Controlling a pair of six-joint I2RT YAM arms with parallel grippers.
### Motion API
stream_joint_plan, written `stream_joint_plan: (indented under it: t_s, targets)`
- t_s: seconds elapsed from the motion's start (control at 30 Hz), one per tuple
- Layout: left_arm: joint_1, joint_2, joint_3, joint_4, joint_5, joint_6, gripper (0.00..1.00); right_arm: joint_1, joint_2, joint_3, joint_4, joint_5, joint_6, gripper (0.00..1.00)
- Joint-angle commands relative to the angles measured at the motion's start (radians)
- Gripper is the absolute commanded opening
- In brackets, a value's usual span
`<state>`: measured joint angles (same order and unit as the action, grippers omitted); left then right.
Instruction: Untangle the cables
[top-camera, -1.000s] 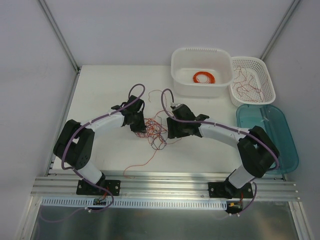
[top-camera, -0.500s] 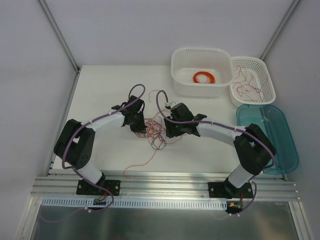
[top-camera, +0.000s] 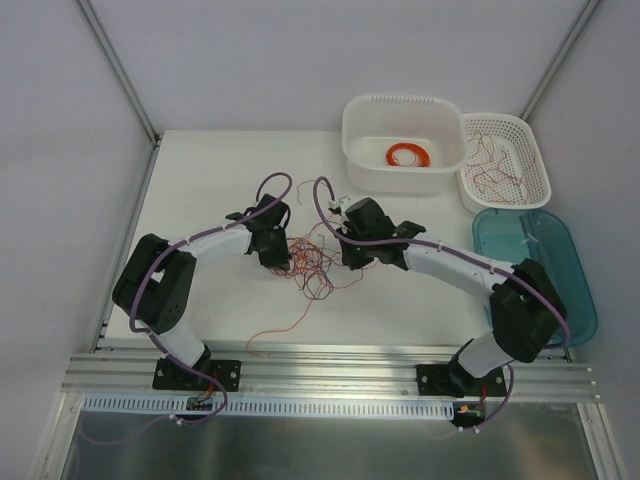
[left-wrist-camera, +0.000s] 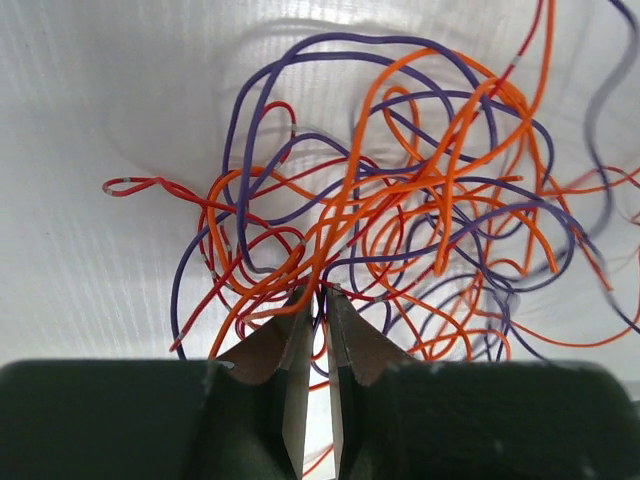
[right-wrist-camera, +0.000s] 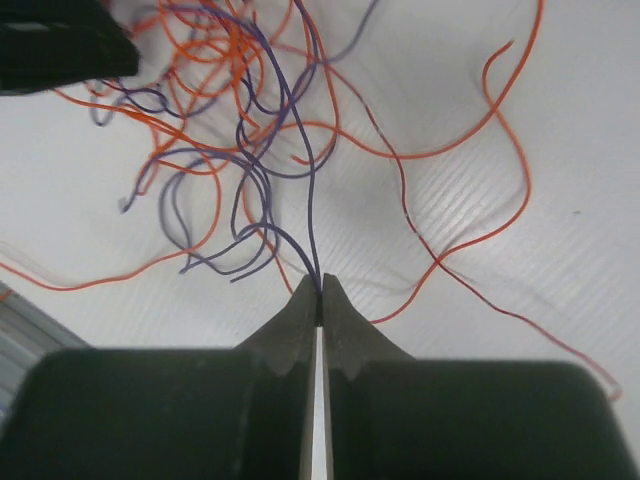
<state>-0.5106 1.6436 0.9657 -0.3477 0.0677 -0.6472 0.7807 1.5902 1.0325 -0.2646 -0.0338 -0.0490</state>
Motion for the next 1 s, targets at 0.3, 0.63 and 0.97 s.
stream_joint_plan:
  t_s: [0.3, 0.63, 0.97]
  targets:
    - [0.061, 0.051, -0.019, 0.001, -0.063, -0.003, 0.1, -0.124, -0.488, 0.427, -0.376, -0.037, -0.192, 0.01]
    - [0.156, 0.035, -0.032, -0.01, -0.062, 0.001, 0.11, -0.291, -0.679, 0.619, -0.406, -0.054, -0.222, 0.01]
    - [0.323, -0.005, 0.06, -0.076, -0.114, 0.049, 0.15, -0.294, -0.757, 0.678, -0.409, 0.141, -0.293, 0.01]
